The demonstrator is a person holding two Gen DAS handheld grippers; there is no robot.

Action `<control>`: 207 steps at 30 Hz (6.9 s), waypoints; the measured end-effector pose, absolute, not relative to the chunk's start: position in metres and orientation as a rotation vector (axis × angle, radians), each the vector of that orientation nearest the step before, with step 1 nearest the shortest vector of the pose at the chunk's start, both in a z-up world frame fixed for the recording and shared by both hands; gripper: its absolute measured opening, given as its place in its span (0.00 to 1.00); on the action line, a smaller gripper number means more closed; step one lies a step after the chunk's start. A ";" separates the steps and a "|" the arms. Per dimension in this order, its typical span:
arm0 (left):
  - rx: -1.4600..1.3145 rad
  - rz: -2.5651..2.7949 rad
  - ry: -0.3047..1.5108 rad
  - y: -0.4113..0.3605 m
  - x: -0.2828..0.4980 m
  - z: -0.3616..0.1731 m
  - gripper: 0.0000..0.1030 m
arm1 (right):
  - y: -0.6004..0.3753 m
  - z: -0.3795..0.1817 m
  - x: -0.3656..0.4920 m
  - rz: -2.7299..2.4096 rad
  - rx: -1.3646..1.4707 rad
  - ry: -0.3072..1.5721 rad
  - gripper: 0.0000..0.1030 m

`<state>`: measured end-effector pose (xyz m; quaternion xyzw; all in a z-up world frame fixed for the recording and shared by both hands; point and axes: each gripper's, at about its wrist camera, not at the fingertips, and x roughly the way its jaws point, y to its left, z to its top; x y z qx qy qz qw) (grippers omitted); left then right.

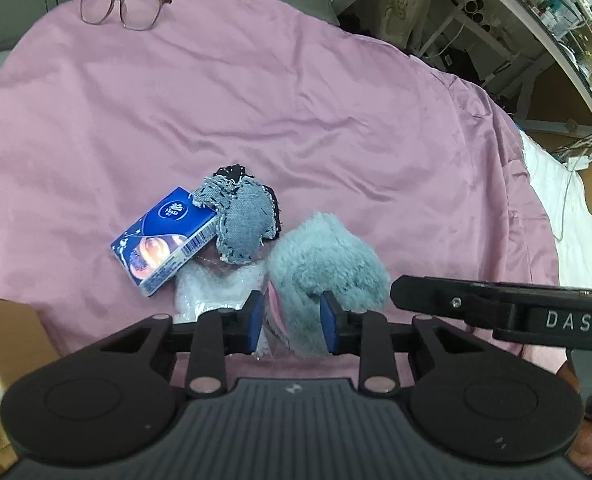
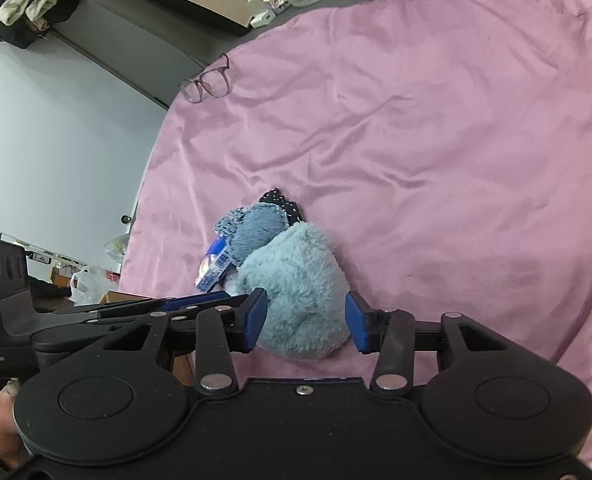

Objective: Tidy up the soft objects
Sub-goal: 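Lower the right tool onto the grey-blue fluffy plush and grasp it, then carry the fluffy plush with the right tool into the cardboard box, then open the right tool to release the fluffy plush in the box, then move the right tool back toward the tissue pack and bead bag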

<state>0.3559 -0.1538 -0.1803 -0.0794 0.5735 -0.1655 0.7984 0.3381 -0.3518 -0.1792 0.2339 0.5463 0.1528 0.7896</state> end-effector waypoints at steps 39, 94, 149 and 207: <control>-0.149 -0.340 1.128 -0.156 0.298 -0.113 0.15 | -0.316 -0.101 0.293 0.314 0.385 1.139 0.11; -0.267 -0.212 1.104 0.054 0.204 -0.132 0.15 | -0.102 -0.106 0.238 0.492 0.235 1.252 0.12; -0.203 -0.113 1.159 0.035 0.198 -0.088 0.71 | -0.158 -0.090 0.234 0.479 0.244 1.257 0.65; -0.260 -0.138 1.139 -0.060 0.318 -0.093 0.89 | -0.297 -0.119 0.315 0.398 0.337 1.139 0.82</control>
